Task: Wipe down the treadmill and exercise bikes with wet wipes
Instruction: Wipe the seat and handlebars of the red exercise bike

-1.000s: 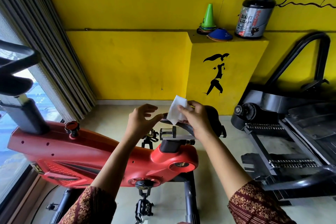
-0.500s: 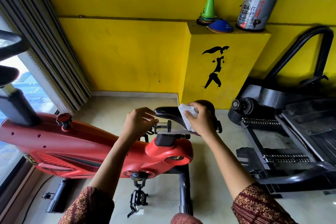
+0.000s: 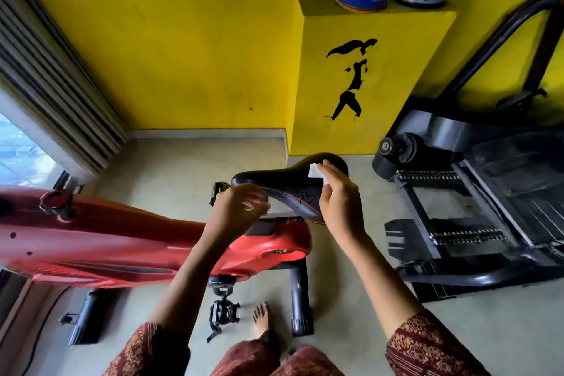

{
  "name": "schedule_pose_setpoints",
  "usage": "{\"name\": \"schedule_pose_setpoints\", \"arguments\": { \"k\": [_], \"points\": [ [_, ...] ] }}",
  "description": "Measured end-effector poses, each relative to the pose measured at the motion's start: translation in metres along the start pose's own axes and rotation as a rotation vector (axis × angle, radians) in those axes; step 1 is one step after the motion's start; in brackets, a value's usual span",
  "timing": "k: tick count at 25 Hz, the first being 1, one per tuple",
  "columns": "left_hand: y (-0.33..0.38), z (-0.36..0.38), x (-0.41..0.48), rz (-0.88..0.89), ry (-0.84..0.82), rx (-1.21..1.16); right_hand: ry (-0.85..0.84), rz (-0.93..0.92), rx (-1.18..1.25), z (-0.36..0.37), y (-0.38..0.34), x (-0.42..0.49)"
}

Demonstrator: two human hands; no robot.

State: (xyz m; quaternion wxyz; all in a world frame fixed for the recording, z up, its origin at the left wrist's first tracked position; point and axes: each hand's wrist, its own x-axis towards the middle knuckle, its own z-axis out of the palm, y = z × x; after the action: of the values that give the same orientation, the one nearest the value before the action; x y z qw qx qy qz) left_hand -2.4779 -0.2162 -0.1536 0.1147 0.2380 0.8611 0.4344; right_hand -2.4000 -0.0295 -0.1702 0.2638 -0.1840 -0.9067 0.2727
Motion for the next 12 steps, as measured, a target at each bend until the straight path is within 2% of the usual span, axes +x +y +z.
{"name": "schedule_pose_setpoints", "arguments": {
  "k": [4, 8, 9, 10, 12],
  "points": [
    [-0.002, 0.003, 0.043, 0.026, 0.033, 0.016, -0.303, -0.046, -0.315, 0.042, 0.012, -0.015],
    [-0.009, 0.001, 0.077, 0.040, 0.014, 0.038, -0.557, -0.200, -0.213, 0.057, -0.011, 0.017],
    [-0.012, 0.001, 0.083, 0.044, -0.001, 0.039, -0.604, -0.173, -0.202, 0.056, -0.004, 0.032],
    [-0.015, 0.002, 0.089, 0.046, -0.015, 0.039, -0.584, -0.129, -0.216, 0.055, 0.009, 0.045],
    [-0.019, 0.002, 0.097, 0.044, -0.035, 0.037, -0.355, -0.037, -0.294, 0.044, 0.038, 0.054]
  ]
}}
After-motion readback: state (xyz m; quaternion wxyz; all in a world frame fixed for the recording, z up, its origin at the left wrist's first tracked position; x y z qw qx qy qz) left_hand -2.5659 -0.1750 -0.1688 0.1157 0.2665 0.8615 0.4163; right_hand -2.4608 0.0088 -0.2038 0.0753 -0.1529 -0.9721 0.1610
